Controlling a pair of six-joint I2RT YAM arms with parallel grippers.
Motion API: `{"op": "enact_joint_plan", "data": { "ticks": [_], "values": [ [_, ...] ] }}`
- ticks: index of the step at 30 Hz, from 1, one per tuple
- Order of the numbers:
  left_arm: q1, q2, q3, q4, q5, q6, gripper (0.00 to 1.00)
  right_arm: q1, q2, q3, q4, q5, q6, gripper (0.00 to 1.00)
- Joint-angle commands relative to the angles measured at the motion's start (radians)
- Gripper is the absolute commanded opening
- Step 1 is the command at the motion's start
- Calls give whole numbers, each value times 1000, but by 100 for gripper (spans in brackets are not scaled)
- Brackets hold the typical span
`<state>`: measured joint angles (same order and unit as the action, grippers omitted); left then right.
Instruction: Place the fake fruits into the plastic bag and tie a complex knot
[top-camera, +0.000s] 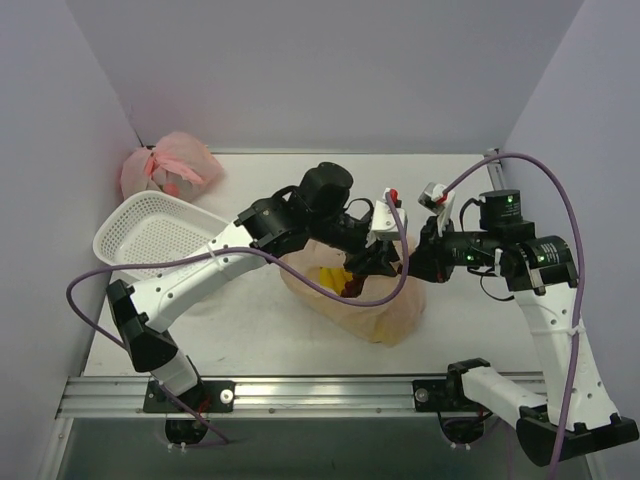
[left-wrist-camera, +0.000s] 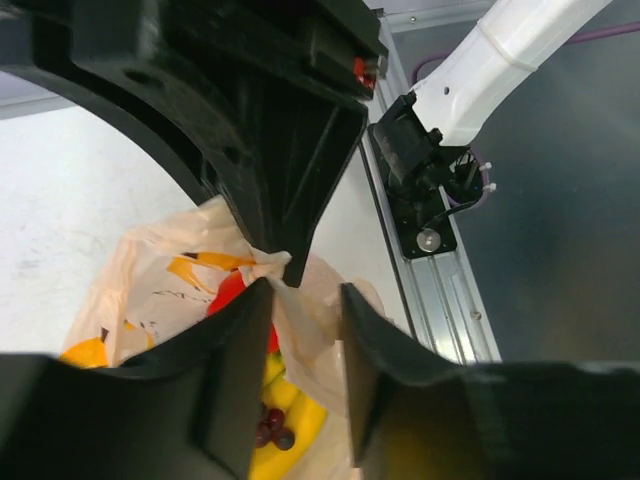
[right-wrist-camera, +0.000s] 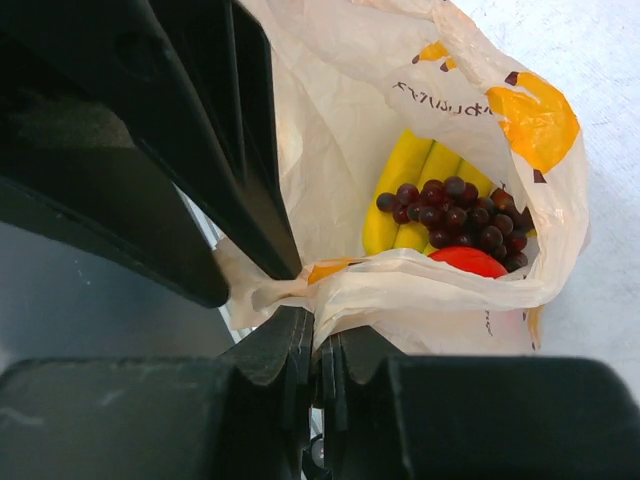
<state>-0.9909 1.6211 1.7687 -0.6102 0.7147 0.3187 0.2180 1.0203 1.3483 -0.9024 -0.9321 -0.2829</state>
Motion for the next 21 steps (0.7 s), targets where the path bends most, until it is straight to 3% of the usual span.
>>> {"op": "enact_joint_plan", "data": {
  "ticks": [1, 2, 3, 5, 8, 9, 12, 16, 18, 21],
  "values": [
    [-8, 23, 97, -5, -12, 13, 39, 21, -28, -17, -13, 21, -27, 5],
    [-6, 29, 103, -8, -14, 13, 31, 21, -37, -18, -15, 29, -36, 7],
    [-6, 31, 106, -13, -11, 20, 13, 20, -42, -17, -18, 56, -41, 13],
    [0, 22, 100, -13, -5, 26, 1, 21, -51, -12, -49, 93, -79, 18],
    [26, -3, 66, 10, 17, -16, 0, 8, -74, 0, -107, 156, -157, 34],
    [37, -10, 42, 26, 26, -36, 0, -18, -87, -6, -108, 162, -170, 51],
    [75, -44, 0, 105, 74, -125, 0, -64, -129, -21, -107, 168, -209, 74],
    [139, -95, -113, 345, 120, -314, 0, -146, -149, -14, -96, 159, -237, 79],
    [178, -98, -149, 433, 164, -471, 0, -160, -157, -23, -82, 147, -252, 75],
    [195, -98, -190, 559, 212, -572, 0, -161, -166, -49, -14, 164, -257, 70]
  ]
}}
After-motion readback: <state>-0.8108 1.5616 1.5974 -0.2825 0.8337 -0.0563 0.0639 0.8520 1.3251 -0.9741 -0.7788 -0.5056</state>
